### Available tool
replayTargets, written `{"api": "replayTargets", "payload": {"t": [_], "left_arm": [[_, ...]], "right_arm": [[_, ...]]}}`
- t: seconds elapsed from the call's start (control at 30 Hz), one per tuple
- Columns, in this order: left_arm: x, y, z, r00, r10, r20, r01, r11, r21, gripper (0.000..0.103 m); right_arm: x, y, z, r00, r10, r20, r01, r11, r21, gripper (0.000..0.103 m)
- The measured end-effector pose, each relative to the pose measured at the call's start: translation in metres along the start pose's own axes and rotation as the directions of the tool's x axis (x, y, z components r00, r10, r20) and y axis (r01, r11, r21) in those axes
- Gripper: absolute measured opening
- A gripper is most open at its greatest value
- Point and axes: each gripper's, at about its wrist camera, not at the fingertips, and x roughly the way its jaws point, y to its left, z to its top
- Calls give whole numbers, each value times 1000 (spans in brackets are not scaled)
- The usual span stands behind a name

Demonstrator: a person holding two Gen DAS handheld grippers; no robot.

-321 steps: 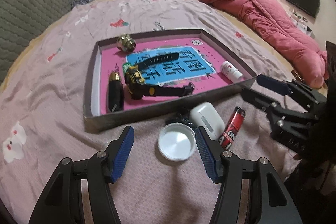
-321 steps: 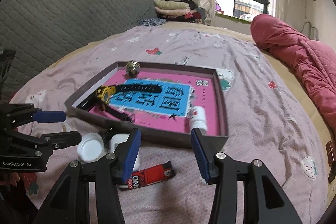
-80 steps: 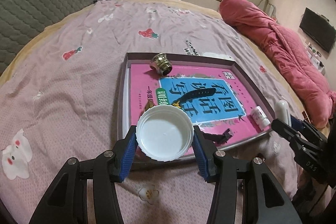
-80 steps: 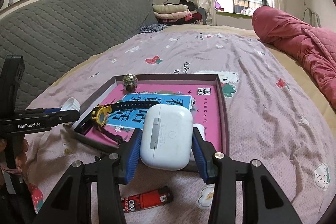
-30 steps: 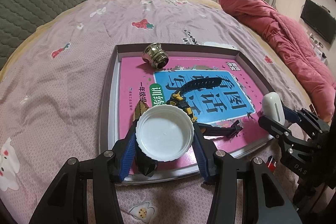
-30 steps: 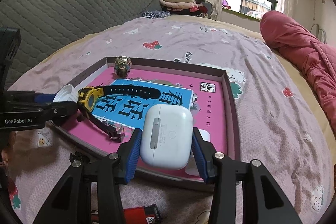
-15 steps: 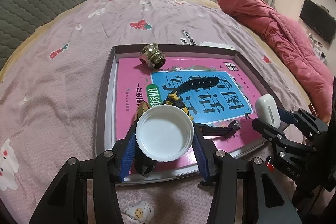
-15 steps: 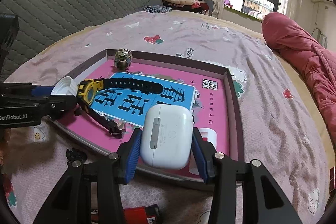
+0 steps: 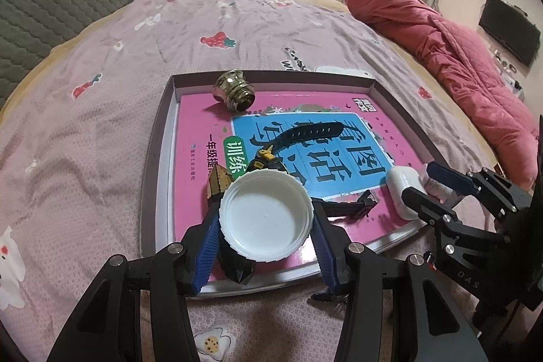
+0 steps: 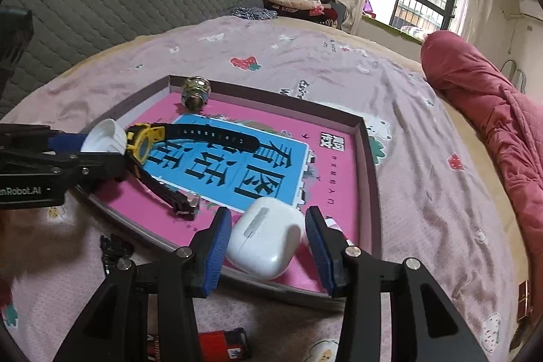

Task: Organize rigid objects
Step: 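Lower the white bottle cap into the tray and open the left tool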

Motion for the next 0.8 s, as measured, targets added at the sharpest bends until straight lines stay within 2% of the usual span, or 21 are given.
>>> {"api": "replayTargets", "payload": {"t": [0.33,0.8], "left_arm": [[6,10,2,1000,16,-20,-17,999,-43,52],[11,10,2,999,19,-37,-21,998,-53,52]], "right_arm": [[2,-6,-2,999,37,-11,-36,998,51,46],[1,-10,-2,1000,28,11,-29,996,80,46]]}}
